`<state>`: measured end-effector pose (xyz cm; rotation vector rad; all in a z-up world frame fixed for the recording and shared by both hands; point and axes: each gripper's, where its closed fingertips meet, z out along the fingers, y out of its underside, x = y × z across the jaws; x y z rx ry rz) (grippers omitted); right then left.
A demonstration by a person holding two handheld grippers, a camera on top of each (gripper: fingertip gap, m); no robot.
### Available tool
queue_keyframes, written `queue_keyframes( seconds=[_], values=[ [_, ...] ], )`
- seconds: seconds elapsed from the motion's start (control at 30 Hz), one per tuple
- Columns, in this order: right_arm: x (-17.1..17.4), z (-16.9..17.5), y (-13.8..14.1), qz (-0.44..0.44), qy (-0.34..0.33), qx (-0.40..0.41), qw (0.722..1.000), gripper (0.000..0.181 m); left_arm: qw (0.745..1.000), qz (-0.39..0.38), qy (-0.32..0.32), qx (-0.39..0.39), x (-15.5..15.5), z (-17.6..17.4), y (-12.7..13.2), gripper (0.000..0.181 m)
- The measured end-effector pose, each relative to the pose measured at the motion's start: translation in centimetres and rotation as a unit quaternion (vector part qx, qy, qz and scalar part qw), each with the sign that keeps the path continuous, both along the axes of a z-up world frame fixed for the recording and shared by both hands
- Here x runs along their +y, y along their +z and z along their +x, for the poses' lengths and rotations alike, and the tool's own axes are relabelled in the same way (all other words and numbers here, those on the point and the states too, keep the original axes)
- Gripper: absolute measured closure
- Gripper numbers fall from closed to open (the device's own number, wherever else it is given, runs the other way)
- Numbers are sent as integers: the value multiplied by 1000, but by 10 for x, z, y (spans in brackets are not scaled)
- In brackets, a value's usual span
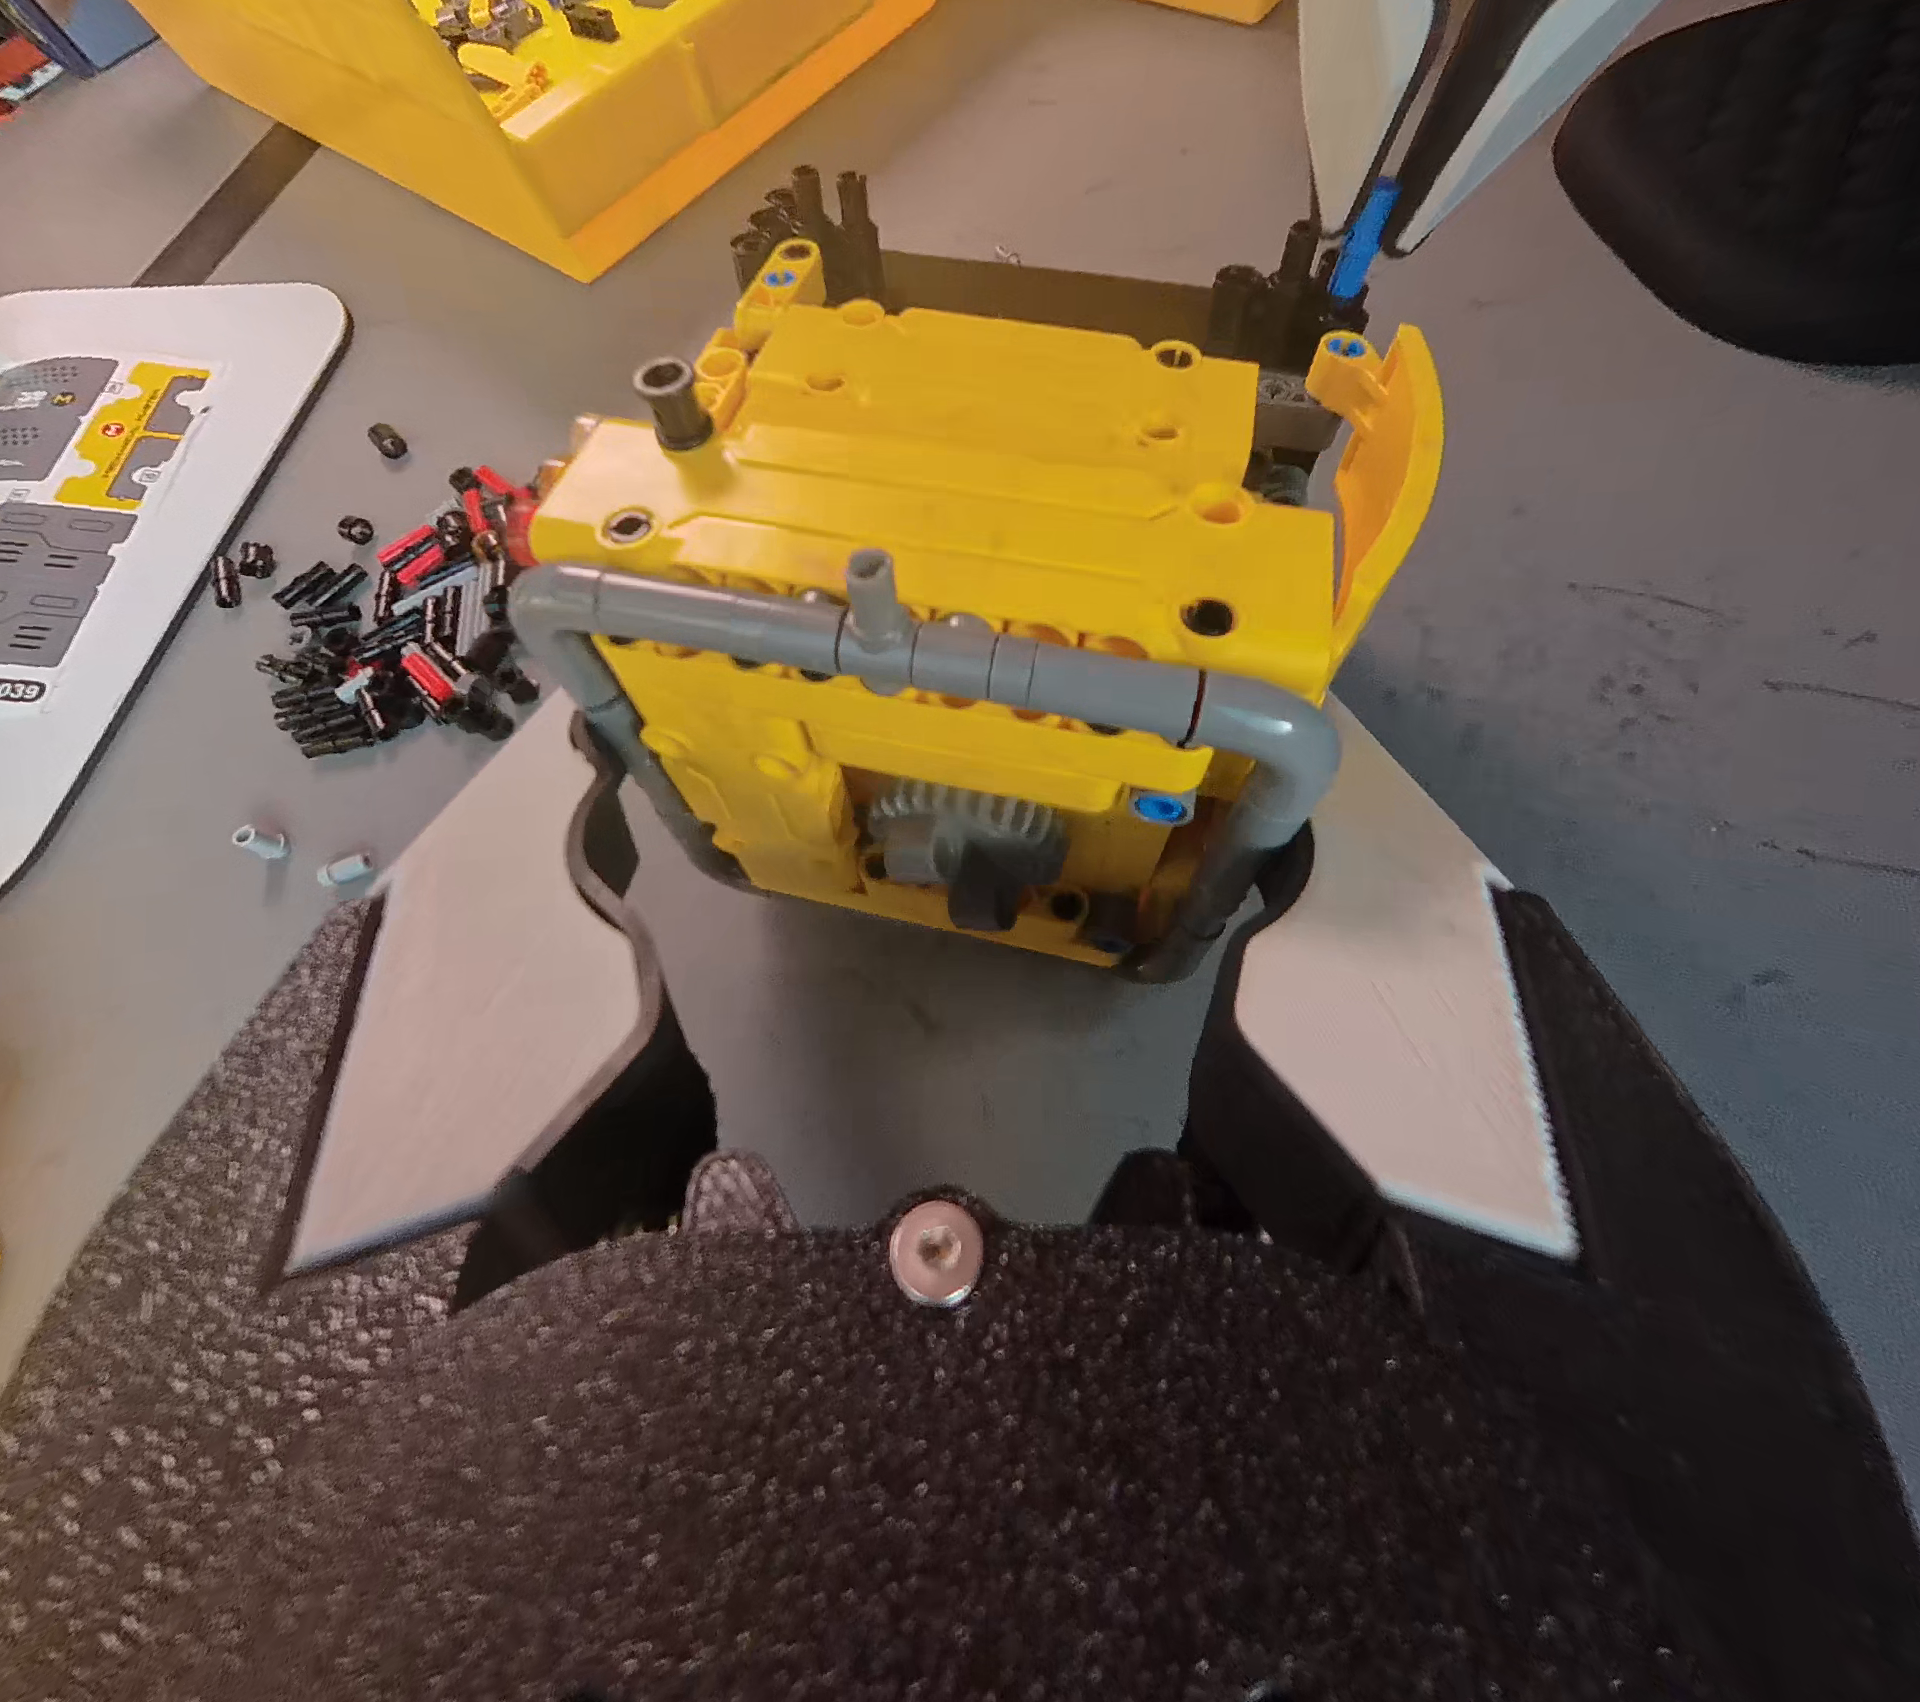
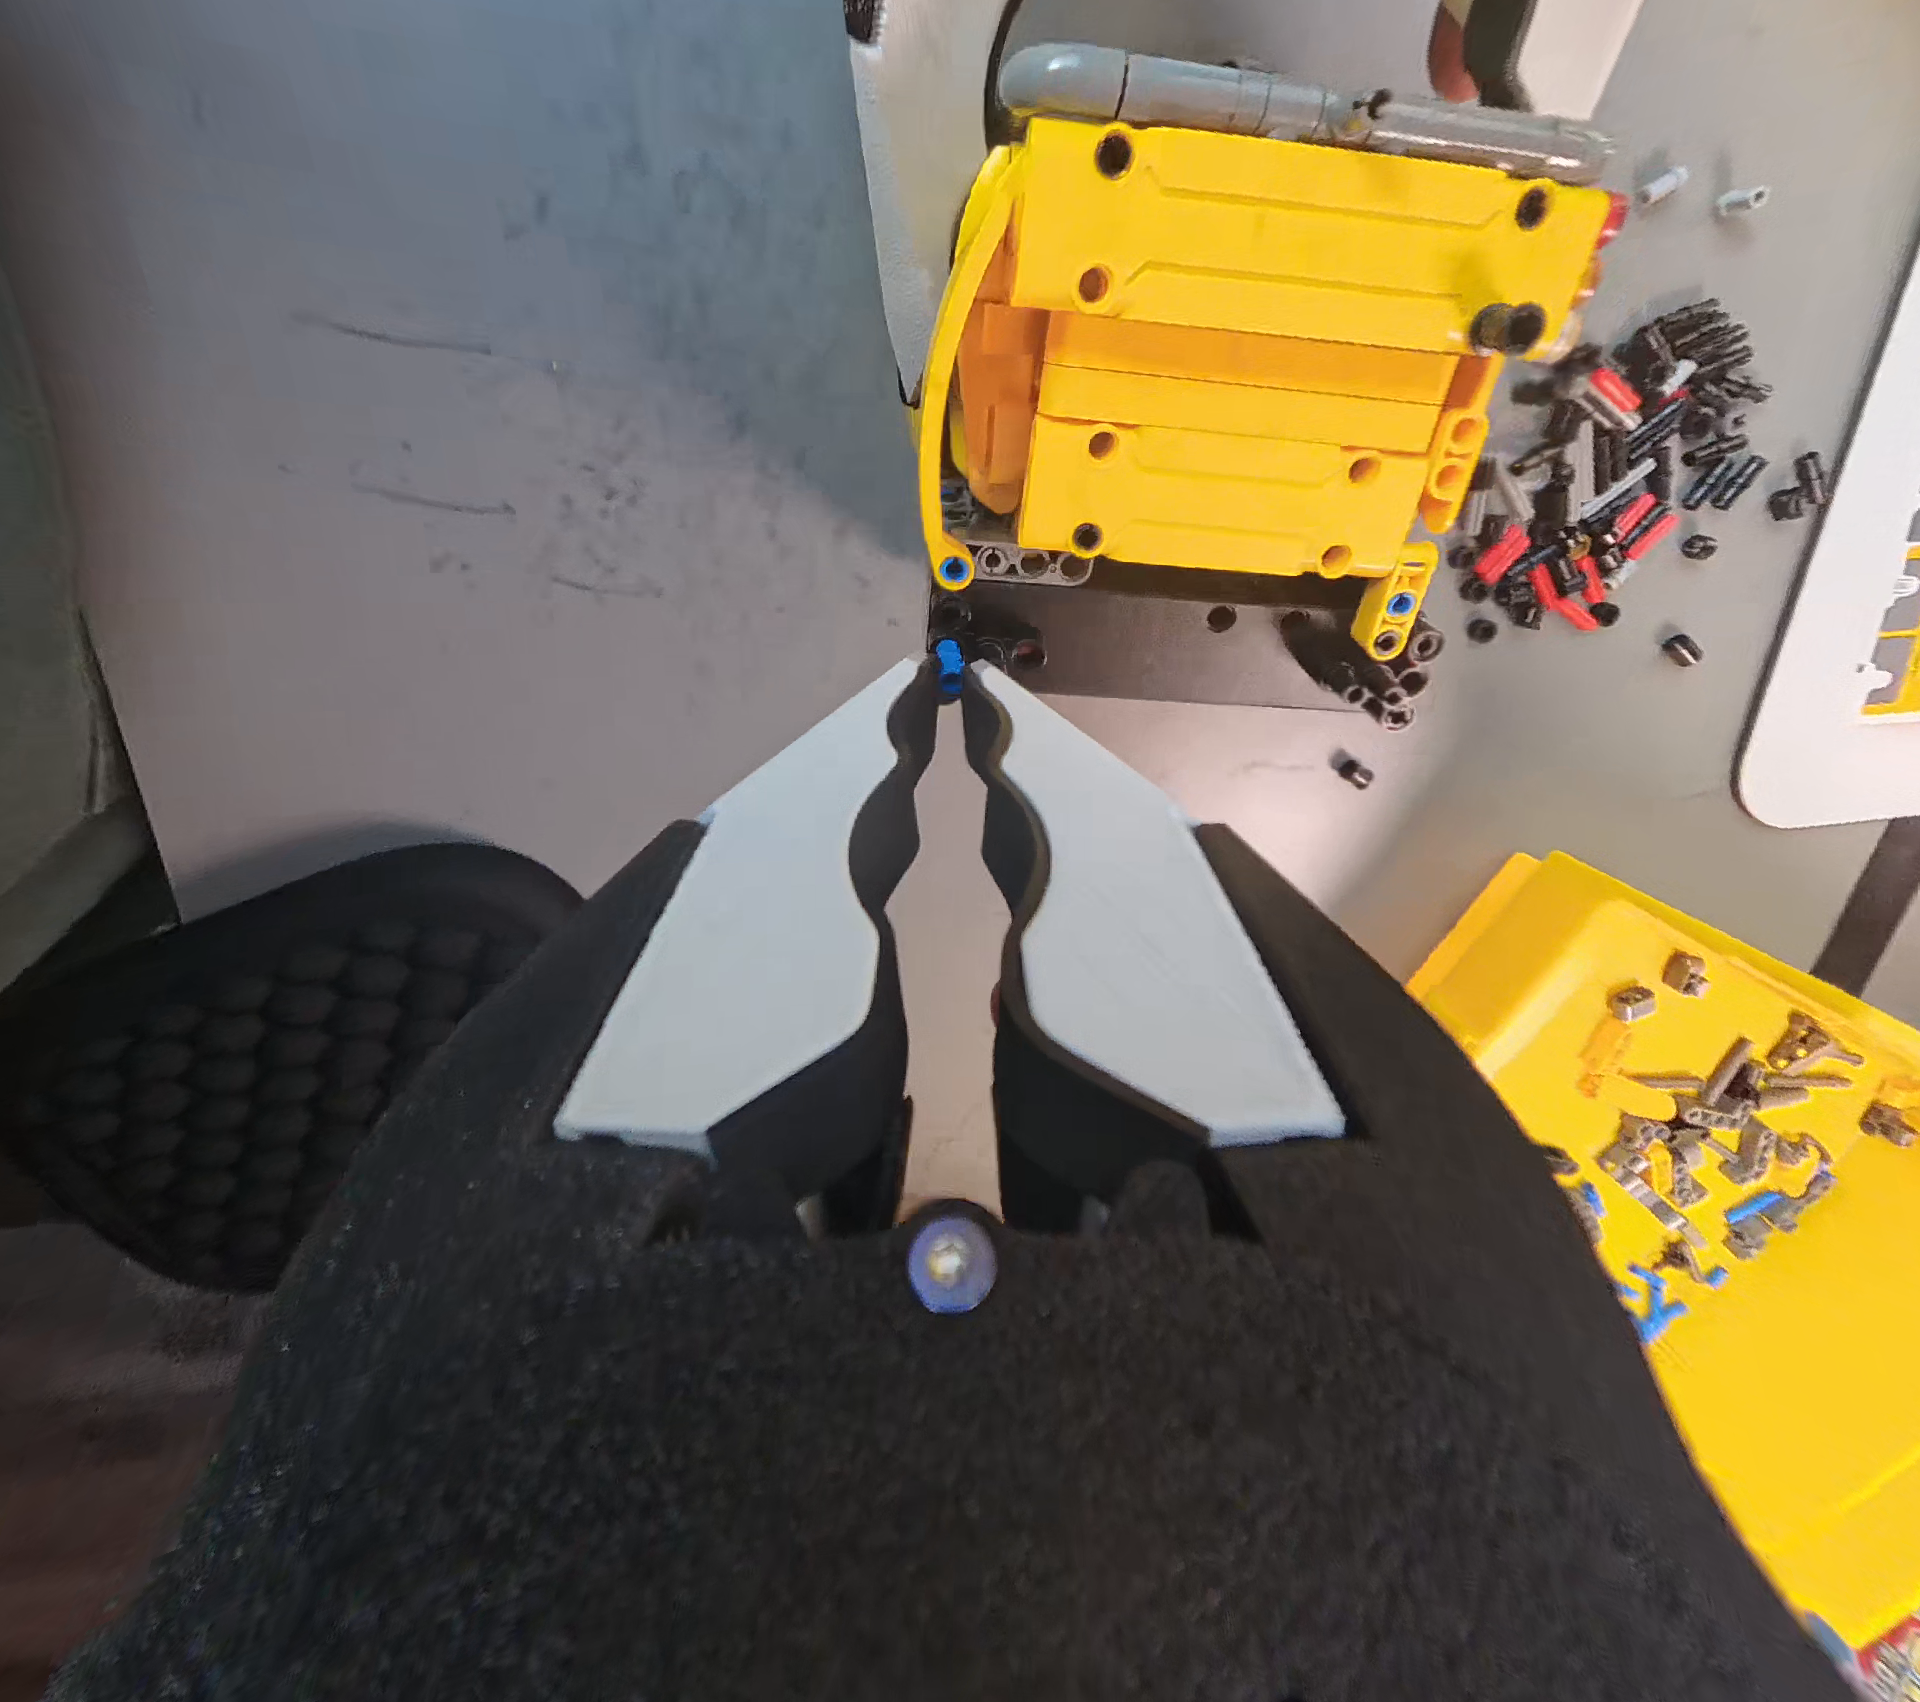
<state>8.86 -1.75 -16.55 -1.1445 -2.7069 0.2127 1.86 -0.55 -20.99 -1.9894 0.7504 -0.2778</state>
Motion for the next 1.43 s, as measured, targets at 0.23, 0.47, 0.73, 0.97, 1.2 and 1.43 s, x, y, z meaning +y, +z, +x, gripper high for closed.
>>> queue_keyframes(
  seconds=[0.23,0.47,0.73,0.97,1.2,1.43],
  values=[
    [2,-1,11,-123,-45,164,978,159,1000,-12,4,16,-10,-4,-4,58],
    [16,4,-18,-183,-80,280,939,150,999,-27,5,-25,-27,2,-2,60],
    [12,-2,-21,-244,-30,328,912,157,999,-17,36,-16,-27,2,-1,65],
    [10,-2,-21,-248,-10,363,898,158,999,-1,46,1,-29,2,0,65],
    [7,3,0,-291,24,382,877,140,999,-1,42,0,-29,2,0,65],
    [-5,-11,-5,-305,88,354,879,148,999,-10,36,0,-31,2,-3,65]
  ],
)
